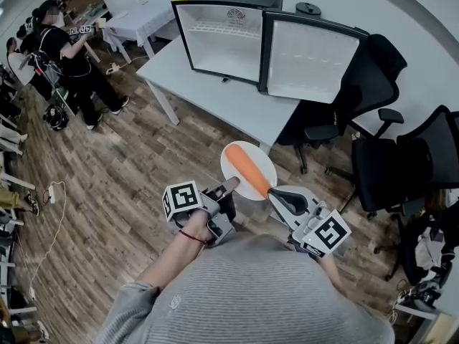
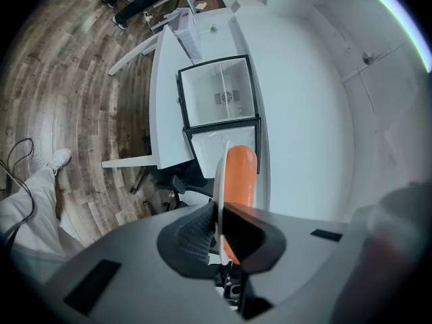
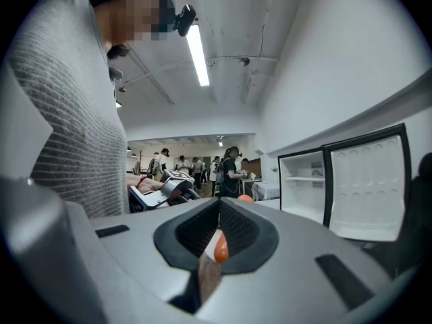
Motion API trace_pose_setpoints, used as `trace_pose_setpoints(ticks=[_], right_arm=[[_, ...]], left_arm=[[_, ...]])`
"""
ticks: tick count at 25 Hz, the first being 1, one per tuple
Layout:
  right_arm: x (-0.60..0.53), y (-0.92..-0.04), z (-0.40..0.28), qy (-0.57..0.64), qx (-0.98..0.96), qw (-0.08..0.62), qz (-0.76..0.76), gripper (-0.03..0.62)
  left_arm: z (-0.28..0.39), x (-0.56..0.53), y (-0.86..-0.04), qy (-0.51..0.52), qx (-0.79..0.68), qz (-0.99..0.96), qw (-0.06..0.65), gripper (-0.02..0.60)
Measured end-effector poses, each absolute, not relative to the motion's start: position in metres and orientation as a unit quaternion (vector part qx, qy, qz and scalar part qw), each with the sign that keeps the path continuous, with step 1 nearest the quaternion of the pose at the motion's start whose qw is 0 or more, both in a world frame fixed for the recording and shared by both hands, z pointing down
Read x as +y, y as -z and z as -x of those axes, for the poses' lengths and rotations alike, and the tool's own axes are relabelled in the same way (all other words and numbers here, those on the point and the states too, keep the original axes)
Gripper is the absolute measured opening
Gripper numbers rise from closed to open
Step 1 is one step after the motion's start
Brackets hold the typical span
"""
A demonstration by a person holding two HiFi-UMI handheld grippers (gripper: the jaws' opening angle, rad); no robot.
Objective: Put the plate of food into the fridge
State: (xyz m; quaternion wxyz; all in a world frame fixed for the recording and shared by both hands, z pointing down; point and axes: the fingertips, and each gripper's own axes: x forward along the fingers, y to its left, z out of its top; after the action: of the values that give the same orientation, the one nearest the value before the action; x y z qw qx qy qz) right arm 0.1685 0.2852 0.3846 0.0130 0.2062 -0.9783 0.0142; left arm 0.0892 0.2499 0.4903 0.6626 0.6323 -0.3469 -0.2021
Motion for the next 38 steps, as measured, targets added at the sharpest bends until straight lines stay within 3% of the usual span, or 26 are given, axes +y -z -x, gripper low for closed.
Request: trace_pose_setpoints(ticks=[24,38], right_arm=[[0.071,-0.366,-0.041,-0.037,-0.965,0.003,-0.259,0.014],[0.028,-0.367,-0.026,-0.032,-0.970,0.010,-0.242,0.014]], left_arm=[[0.042,0.047,-0.481,0.169,-0.313,-0.635,0.685,0.031],[0.043,0.003,-0.490,0.178,-0.306,-0.630,0.691,0.031]])
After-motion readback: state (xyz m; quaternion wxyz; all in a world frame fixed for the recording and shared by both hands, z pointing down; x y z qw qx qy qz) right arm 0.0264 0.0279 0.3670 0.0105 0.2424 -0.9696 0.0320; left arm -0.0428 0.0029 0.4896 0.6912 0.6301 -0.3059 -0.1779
